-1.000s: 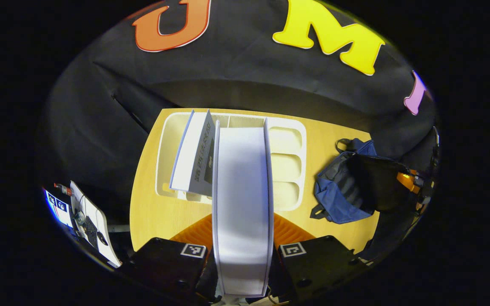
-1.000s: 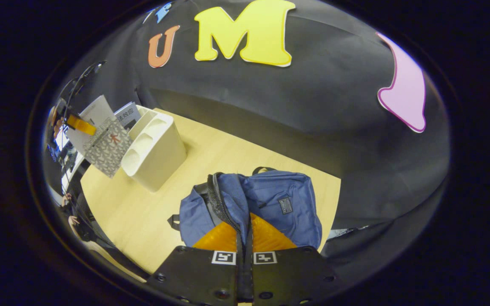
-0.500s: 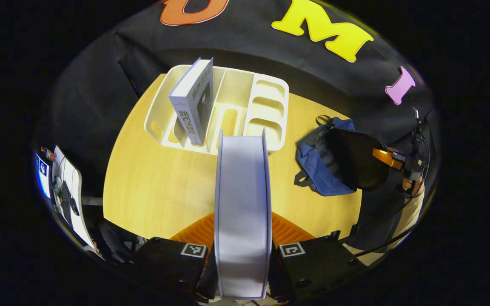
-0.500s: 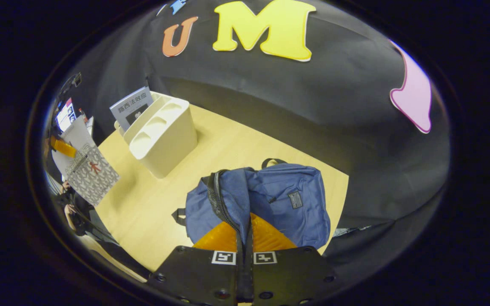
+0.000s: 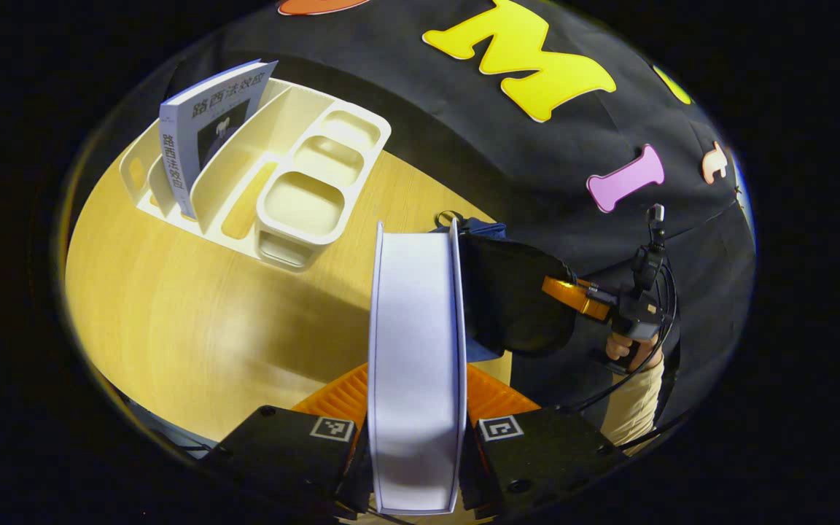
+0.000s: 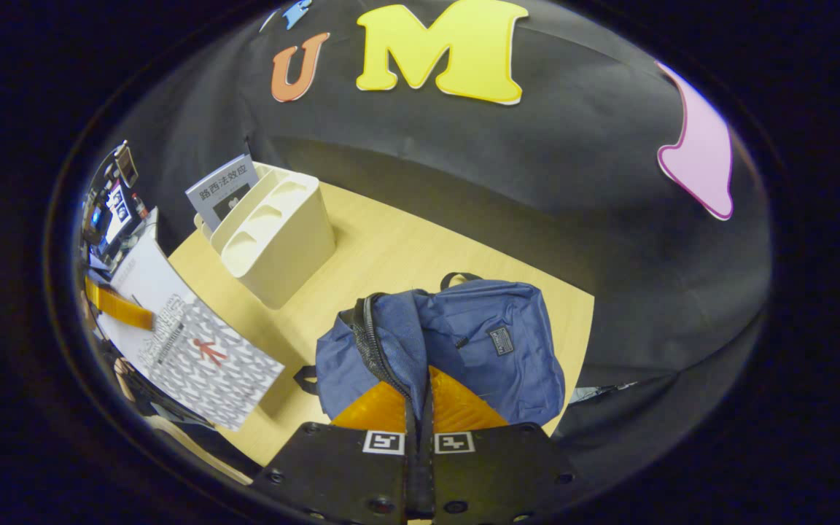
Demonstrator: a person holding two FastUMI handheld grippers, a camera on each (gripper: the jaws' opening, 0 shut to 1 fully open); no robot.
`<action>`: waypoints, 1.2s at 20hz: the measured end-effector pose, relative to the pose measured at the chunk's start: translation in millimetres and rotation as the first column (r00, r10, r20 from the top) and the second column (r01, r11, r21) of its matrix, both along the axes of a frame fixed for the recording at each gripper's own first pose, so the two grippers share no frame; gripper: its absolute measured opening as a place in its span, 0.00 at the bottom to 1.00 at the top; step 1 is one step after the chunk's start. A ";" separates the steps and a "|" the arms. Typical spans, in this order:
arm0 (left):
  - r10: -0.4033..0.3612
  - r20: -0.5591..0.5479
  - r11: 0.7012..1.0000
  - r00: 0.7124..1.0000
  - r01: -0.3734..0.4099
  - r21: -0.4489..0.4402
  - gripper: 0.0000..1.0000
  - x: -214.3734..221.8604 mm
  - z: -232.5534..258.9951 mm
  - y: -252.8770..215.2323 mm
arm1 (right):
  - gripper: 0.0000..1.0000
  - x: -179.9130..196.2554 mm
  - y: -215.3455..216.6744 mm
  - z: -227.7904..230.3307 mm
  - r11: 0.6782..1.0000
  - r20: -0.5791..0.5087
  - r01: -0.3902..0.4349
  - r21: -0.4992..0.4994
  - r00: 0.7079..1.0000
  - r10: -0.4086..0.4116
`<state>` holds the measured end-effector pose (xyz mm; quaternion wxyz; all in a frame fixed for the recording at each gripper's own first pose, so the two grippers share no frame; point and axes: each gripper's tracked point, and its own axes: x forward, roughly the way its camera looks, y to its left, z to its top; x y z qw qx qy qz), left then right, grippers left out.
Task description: Open the schoolbag, grab two books from the bookshelf and put them into the schoolbag.
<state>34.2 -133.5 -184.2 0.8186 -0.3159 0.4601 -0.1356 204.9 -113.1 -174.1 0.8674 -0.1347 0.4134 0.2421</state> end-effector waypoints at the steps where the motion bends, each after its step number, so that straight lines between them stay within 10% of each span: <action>1: 0.002 0.012 1.000 1.000 -0.002 -0.019 0.48 8.6 -3.5 -7.6 | 0.00 -0.2 1.2 -1.2 1.000 -0.007 0.001 0.002 1.000 -0.001; 12: -0.126 0.197 0.970 0.972 0.162 -0.180 0.48 85.9 -37.0 -80.3 | 0.00 0.7 2.8 -9.1 1.000 -0.042 0.013 -0.020 0.999 -0.014; 19: -0.181 0.255 0.968 0.950 0.217 -0.123 0.48 120.4 -78.2 -96.8 | 0.00 7.5 7.1 -9.8 0.999 -0.052 0.022 -0.050 0.998 -0.024; 24: -0.117 0.266 0.967 0.957 0.171 -0.190 0.48 138.2 -107.1 -78.5 | 0.00 7.4 14.3 -12.1 0.998 -0.068 0.034 -0.055 0.997 -0.038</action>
